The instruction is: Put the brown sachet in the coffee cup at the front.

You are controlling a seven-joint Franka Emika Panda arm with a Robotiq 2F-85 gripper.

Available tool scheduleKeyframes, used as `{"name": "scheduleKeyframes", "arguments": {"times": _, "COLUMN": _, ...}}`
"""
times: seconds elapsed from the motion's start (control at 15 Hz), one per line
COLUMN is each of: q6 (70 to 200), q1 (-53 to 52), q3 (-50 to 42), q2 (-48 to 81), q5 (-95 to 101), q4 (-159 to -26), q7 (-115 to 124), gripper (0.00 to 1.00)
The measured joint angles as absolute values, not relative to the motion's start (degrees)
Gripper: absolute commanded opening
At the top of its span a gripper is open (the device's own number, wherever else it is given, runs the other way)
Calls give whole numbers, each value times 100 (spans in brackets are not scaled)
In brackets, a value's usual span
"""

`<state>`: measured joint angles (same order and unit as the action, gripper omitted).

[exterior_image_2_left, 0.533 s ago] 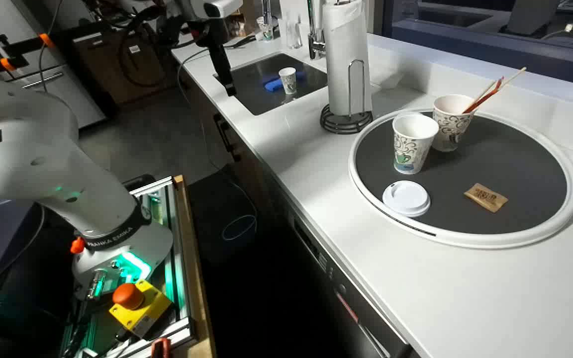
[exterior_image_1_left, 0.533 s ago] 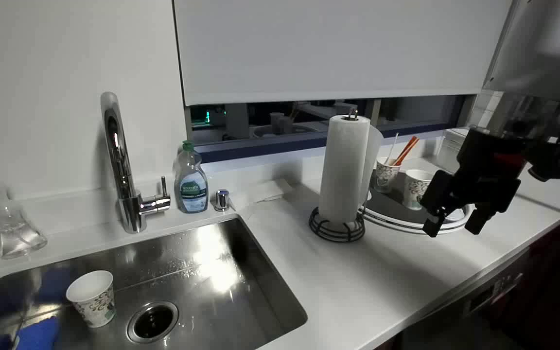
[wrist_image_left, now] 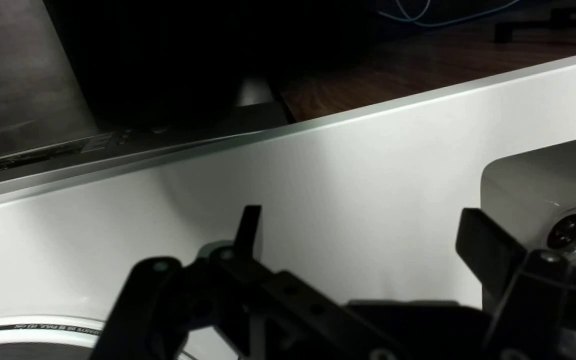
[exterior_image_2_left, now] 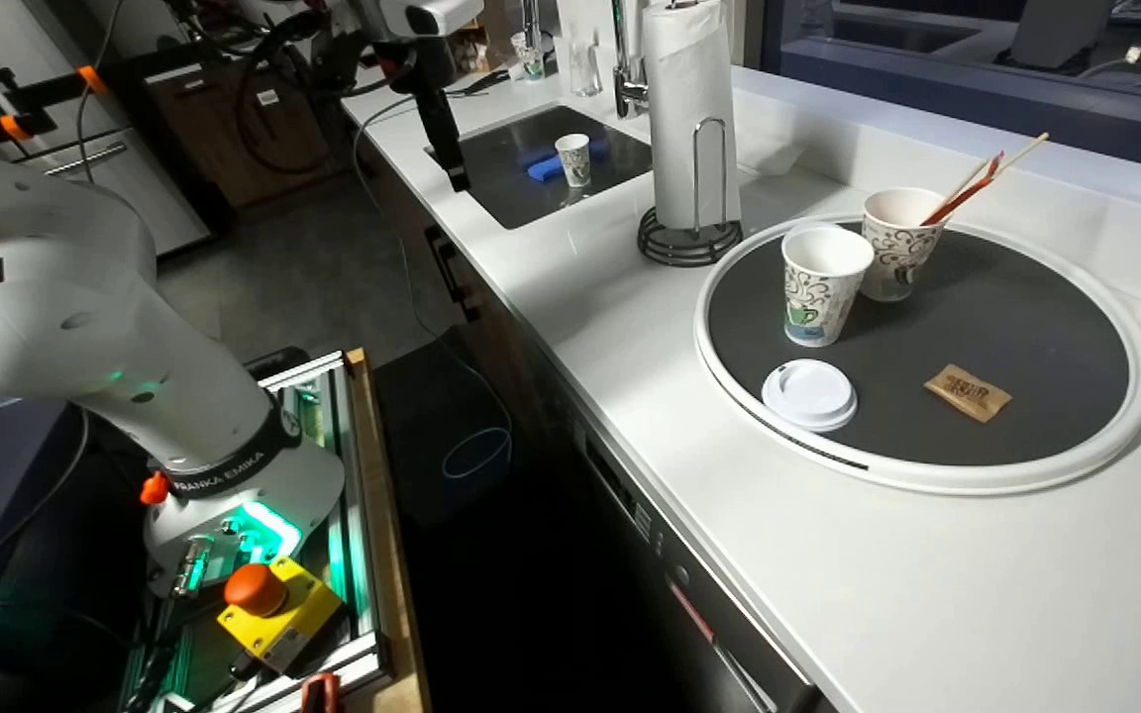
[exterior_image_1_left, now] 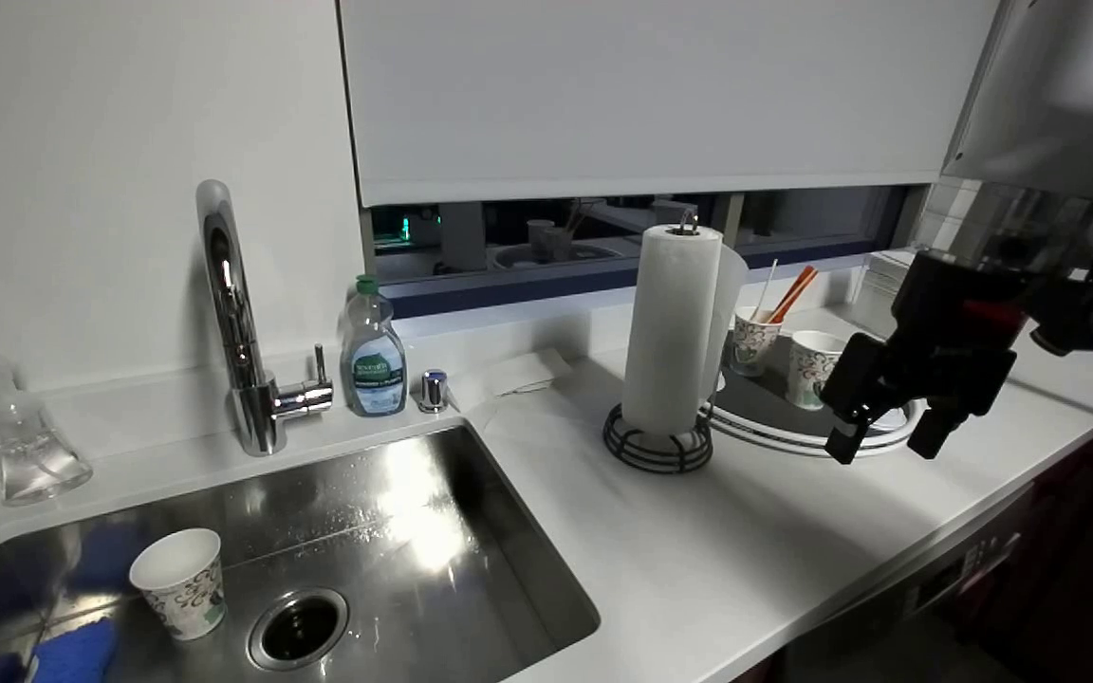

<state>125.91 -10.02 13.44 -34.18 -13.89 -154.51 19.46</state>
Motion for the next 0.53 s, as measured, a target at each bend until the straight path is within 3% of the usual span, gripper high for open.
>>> {"name": "scheduleKeyframes", "arguments": {"times": 0.53, "q6": 12627, "q1": -296, "q3": 1099, "q2": -3406, "q5": -1162, "q4": -15531, "q7": 2286, "gripper": 100}}
